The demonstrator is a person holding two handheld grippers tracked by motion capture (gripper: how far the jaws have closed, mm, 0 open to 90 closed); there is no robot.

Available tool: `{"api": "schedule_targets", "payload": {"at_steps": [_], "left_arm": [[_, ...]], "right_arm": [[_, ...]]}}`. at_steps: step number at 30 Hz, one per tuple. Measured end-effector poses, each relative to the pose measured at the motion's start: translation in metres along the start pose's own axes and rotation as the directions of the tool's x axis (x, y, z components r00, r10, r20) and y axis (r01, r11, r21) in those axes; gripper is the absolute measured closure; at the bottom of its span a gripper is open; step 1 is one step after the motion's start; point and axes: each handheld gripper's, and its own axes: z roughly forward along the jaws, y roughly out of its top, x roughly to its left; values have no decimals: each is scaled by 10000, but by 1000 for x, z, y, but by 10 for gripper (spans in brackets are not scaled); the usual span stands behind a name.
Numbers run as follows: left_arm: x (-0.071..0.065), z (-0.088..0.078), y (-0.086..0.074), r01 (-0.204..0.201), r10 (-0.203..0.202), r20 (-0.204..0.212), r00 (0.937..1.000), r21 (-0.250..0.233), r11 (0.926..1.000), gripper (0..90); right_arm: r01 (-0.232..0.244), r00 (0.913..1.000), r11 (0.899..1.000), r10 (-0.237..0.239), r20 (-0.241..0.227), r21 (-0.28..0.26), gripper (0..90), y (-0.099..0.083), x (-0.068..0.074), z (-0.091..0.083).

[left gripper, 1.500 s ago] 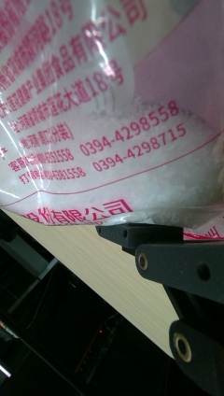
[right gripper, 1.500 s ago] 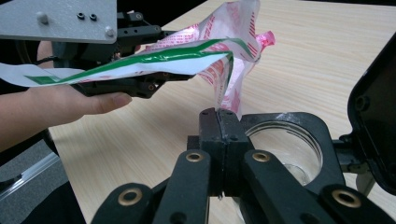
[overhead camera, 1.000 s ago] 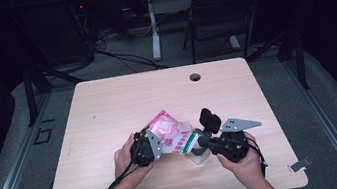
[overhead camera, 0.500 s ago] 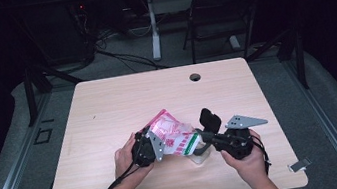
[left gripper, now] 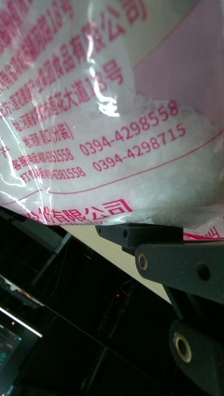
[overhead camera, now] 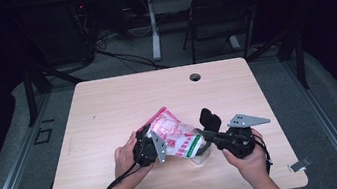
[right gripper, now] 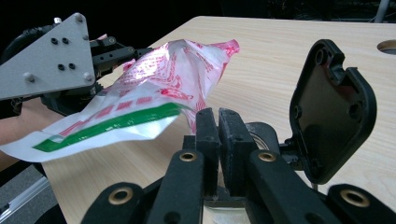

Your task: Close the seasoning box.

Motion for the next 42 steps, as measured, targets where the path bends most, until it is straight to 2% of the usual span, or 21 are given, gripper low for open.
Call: {"api": "schedule_targets", "payload": {"at_steps": [9, 12, 25, 33, 35, 39, 42], "left_arm": [[-1, 0, 0, -134, 134, -121, 9998, -6, 9999, 586], [-1, 1, 0, -90, 89, -184, 9998, -14, 10000, 587], [2, 3, 0, -28, 30, -201, 9998, 97, 9999, 588], [4, 3, 0, -65, 66, -186, 9998, 93, 9999, 588], [3, 3, 0, -29, 30, -186, 9998, 83, 10000, 588], [4, 4, 0, -19, 20, -182, 9998, 83, 10000, 589], [5, 4, 0, -34, 36, -147, 9999, 165, 9999, 589]], "right_arm": [[96, 9999, 9998, -97, -84, -165, 829, 3, 3, -2], [-18, 9999, 9999, 15, -166, -150, 818, 3, 4, -1], [0, 9995, 10000, -1, -325, -39, 802, 2, 6, 1], [294, 9990, 9994, -287, -342, 188, 769, 2, 5, 2], [439, 9989, 9986, -434, -166, 301, 761, 3, 4, 0], [401, 9990, 9985, -394, -202, 362, 750, 3, 1, -1], [599, 9982, 9968, -594, -111, 530, 738, 3, 3, 1]]}}
